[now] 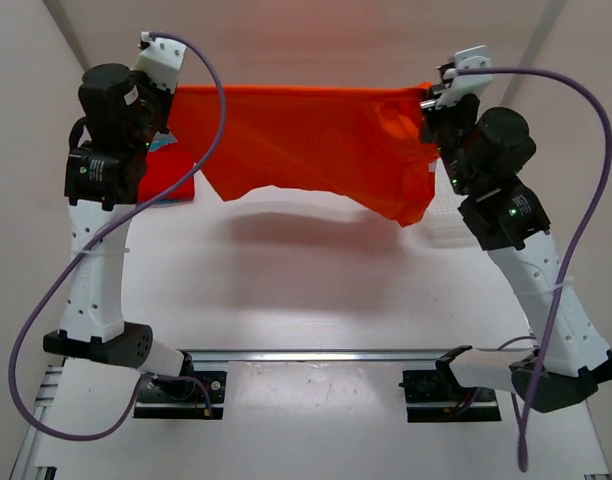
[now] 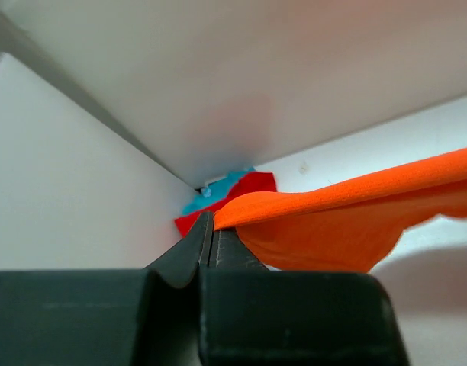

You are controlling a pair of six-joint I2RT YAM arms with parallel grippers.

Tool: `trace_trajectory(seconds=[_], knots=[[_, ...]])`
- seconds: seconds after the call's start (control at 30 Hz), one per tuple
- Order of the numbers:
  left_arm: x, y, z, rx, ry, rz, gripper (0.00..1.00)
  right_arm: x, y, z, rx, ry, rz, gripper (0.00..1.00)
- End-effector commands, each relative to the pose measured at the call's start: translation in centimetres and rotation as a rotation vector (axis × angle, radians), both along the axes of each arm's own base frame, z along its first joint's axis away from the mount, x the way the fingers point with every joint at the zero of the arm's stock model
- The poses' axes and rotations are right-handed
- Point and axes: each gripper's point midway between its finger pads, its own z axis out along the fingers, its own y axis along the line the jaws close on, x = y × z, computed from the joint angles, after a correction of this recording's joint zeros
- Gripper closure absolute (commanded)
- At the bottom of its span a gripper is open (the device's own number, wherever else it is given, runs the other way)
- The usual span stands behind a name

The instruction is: Fold and stack the t-shirts

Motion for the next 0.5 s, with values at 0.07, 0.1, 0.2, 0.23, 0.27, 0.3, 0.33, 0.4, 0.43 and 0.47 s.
trace_trajectory(seconds=[0.07,0.1,0.2,0.23,0.27,0.3,0.33,0.4,0.43,0.47], knots=[[-3.1,3.2,2.2,-0.019,-0.043,0.110,1.00,-1.5,-1.7,3.7,-0.206,-0.100,-0.273,1.00],[-3.1,3.0,1.6,-0.019,-0.023,0.104,1.00,-0.7,-1.5,2.7,-0.198,-0.064,-0.238,1.00],[-3.0,2.5,-1.6,-0.048,0.068,0.075,1.00,0.7,-1.4,0.2,-0.118,0.015,-0.164,1.00],[-3.0,2.5,-2.7,-0.053,0.097,0.067,1.00,1.1,-1.3,-1.1,-0.123,0.034,-0.163,1.00],[-2.6,2.3,-4.5,-0.055,0.140,0.055,1.00,1.7,-0.8,-2.0,-0.134,0.047,-0.154,1.00],[-2.8,2.0,-5.4,-0.056,0.169,0.052,1.00,2.1,-0.4,-3.1,-0.130,0.071,-0.121,1.00],[-2.3,1.8,-7.5,-0.049,0.223,0.044,1.00,2.6,-0.9,-4.4,-0.131,0.108,-0.119,1.00],[-1.7,1.2,-10.9,-0.040,0.319,0.030,1.00,4.5,0.3,-7.8,-0.067,0.208,-0.034,1.00],[-1.3,0.8,-13.3,-0.039,0.391,0.013,1.00,5.7,0.0,-10.5,-0.067,0.267,-0.037,1.00],[-0.4,0.3,-15.6,-0.030,0.449,0.005,1.00,6.4,0.4,-11.3,-0.066,0.270,-0.016,1.00]])
